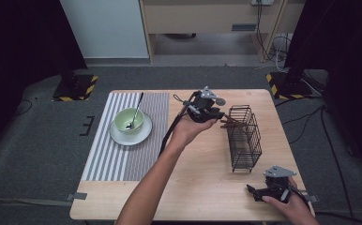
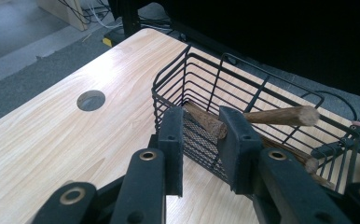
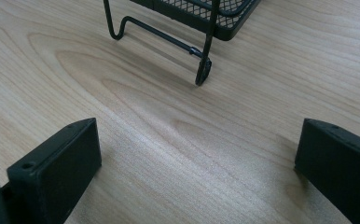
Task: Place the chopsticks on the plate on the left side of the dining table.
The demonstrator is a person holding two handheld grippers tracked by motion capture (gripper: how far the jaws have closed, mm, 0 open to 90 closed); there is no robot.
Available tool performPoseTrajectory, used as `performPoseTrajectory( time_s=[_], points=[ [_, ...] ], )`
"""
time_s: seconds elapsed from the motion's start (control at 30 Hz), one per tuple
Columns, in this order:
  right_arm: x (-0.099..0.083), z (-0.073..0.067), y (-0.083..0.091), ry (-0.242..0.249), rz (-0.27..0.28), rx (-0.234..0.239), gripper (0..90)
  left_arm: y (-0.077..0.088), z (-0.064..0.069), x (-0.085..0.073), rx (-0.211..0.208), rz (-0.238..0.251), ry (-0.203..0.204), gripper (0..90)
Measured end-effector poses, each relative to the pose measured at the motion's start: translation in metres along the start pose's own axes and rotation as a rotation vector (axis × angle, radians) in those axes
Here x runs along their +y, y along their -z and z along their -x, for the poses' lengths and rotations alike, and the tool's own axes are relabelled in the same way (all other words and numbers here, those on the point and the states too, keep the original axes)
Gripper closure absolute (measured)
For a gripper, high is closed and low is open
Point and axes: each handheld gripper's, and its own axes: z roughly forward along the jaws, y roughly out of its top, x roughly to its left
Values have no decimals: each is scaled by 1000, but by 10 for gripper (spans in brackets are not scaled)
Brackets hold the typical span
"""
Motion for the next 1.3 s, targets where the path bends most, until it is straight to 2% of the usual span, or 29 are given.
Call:
performPoseTrajectory(
  time_s=[0.43, 0.87, 1.03, 1.3],
  points=[
    [0, 0, 0, 1, -1, 1, 4, -14, 3, 4, -18, -19, 3, 710],
    [0, 0, 0, 1, 2, 1, 4, -16, 5, 3, -18, -36, -3, 799],
    [0, 0, 0, 2, 2, 1, 4, -16, 8, 4, 27, -30, -23, 830],
    [0, 0, 0, 2, 1, 1, 4, -10, 7, 3, 46, 11, -11, 835]
  ],
)
